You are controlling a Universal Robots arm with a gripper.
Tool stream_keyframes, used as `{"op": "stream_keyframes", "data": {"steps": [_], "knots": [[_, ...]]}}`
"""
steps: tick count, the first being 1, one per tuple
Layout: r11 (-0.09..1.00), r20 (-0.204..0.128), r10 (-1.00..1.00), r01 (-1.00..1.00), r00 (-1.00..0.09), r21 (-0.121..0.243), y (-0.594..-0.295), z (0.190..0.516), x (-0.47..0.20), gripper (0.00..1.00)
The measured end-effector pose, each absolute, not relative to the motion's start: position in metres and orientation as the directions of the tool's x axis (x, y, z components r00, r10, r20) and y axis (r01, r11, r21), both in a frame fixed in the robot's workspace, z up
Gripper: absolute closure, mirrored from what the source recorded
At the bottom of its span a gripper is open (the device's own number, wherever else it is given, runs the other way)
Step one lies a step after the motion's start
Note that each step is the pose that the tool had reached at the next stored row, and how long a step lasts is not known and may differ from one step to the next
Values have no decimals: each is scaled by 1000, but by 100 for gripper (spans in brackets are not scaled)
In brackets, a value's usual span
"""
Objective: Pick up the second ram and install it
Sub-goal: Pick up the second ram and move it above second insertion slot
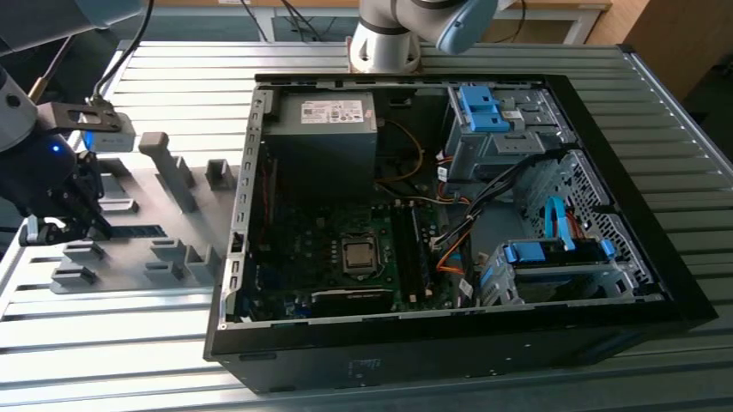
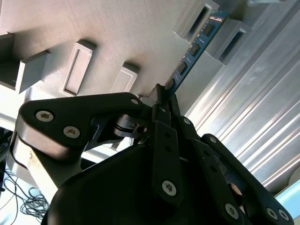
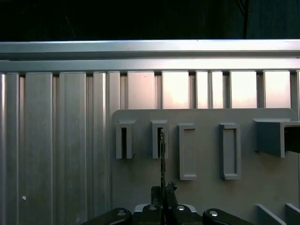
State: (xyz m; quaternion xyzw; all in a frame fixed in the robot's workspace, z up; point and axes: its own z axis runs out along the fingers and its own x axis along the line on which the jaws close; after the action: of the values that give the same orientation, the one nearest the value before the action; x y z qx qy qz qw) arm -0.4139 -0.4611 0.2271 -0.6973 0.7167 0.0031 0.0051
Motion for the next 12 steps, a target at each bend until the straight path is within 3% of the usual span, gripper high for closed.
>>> {"op": "stream_keyframes", "data": {"steps": [12], "knots": [[27, -11, -1000, -1000, -27, -2, -461, 229, -414, 86]]}}
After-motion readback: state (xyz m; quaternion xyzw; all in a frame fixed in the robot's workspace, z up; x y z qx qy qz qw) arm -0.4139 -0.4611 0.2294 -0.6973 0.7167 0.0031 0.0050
